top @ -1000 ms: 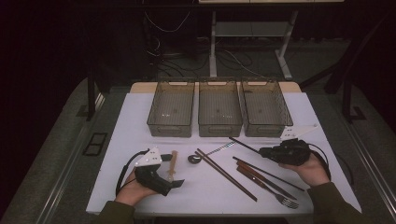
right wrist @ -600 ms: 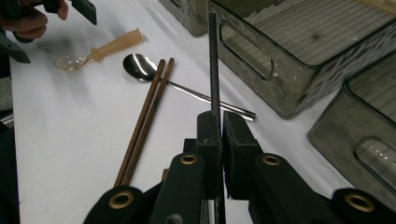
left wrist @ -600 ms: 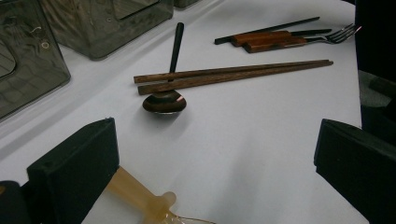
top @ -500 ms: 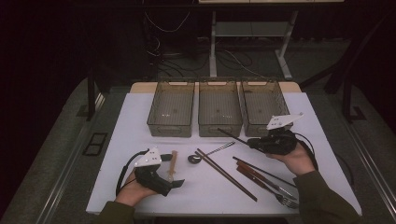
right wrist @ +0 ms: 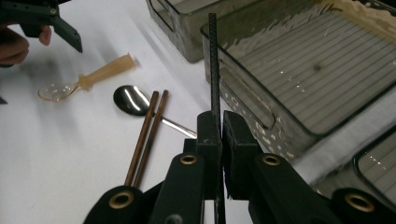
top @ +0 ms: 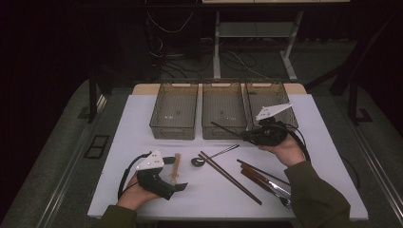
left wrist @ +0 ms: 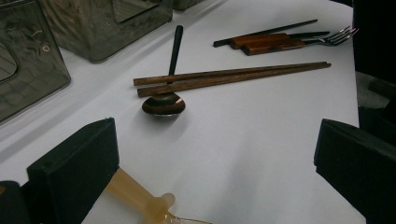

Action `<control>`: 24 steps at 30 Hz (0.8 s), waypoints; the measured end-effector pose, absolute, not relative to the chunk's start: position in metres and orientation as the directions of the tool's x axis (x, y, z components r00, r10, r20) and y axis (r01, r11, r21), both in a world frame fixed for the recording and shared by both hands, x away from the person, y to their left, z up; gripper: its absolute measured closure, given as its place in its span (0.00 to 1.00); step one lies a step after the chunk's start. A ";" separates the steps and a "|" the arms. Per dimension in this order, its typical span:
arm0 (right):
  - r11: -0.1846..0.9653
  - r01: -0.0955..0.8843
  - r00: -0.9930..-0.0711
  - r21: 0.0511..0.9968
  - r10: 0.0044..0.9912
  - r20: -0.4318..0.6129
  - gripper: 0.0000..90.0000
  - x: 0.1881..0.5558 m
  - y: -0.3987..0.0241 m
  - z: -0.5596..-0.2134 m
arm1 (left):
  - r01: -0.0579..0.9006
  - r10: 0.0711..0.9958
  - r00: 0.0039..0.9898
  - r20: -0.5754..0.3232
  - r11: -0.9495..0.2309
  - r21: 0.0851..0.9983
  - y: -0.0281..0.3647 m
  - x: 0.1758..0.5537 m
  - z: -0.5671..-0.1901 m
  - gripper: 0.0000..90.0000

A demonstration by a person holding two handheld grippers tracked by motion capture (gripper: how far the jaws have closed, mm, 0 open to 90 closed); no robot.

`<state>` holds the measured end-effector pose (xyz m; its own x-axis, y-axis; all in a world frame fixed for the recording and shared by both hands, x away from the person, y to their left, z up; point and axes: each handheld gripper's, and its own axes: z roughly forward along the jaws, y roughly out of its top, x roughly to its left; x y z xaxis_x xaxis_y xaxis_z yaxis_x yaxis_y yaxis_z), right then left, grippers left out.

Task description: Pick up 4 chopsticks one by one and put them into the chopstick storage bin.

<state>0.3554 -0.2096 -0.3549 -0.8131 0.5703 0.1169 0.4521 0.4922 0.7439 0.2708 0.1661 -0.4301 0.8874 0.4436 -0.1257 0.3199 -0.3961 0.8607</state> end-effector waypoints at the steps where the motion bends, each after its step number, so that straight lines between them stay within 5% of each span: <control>1: 0.491 0.455 -0.811 0.743 0.573 0.118 0.96 0.357 -0.207 -0.353 | 0.321 0.444 0.887 -0.127 -0.395 0.861 0.166 0.271 -0.430 0.00; 24: 0.486 0.481 -0.777 0.730 0.621 0.098 0.96 0.400 -0.158 -0.328 | 0.319 0.437 0.890 -0.132 -0.390 0.863 0.164 0.269 -0.430 0.00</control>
